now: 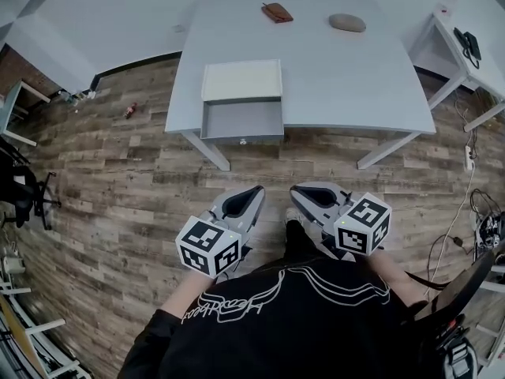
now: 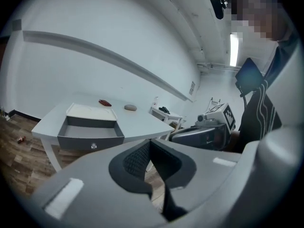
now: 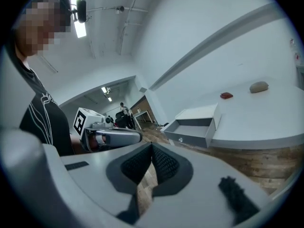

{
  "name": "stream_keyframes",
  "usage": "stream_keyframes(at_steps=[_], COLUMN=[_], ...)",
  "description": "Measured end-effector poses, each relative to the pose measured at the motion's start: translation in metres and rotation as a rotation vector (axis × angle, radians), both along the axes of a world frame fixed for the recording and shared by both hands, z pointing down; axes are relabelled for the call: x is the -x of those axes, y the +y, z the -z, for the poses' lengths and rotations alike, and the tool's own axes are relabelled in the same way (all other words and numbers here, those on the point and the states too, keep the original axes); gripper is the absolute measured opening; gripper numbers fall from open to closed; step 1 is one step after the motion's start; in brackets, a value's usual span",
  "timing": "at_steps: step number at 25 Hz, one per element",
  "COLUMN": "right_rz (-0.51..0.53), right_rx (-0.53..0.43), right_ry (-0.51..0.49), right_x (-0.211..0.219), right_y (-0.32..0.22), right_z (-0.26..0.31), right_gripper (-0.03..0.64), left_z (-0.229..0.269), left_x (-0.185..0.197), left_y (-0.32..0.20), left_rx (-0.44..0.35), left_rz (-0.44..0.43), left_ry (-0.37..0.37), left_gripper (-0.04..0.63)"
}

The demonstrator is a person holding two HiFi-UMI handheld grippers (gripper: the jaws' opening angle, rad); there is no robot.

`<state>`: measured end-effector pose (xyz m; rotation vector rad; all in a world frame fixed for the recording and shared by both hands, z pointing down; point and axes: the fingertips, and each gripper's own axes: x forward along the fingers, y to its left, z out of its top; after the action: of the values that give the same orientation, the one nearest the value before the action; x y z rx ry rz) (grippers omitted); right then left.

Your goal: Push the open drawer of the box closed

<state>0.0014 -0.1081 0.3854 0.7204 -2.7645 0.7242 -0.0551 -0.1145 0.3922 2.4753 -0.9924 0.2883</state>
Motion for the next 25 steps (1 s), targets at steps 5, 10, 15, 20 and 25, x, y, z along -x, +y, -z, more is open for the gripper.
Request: stream_keyframes(at_steps=[5, 10, 15, 20, 25], right_rz=[-0.003, -0.010, 0.026, 0.048, 0.051], right_rx=[0.039, 0.095, 0.140, 0.160, 0.178], right_ry=[0.021, 0.003, 0.012, 0.031, 0.034], right_x=[-0.016, -0.023, -0.016, -0.018, -0.014], right_y=[-0.046, -0.067, -0.074, -0.083, -0.091], right_z=[-0.017, -0.042, -0.062, -0.071, -0.082], right_gripper=[0.008, 0.008, 0.009, 0.009, 0.008], left_z=[-0.044, -0.084, -0.113, -0.137, -0.144], left_x=[0.018, 0.032, 0.039, 0.050, 0.056], left_y=[-0.052, -0.085, -0.108, -0.124, -0.140], left_rx=[0.064, 0.132, 0.158, 0.194, 0.189], left_rz=[0.109, 0.178, 0.209, 0.261, 0.310], left_ry=[-0.024, -0.021, -0.075, -0.106, -0.135], left_gripper=[0.009, 0.060, 0.078, 0.095, 0.114])
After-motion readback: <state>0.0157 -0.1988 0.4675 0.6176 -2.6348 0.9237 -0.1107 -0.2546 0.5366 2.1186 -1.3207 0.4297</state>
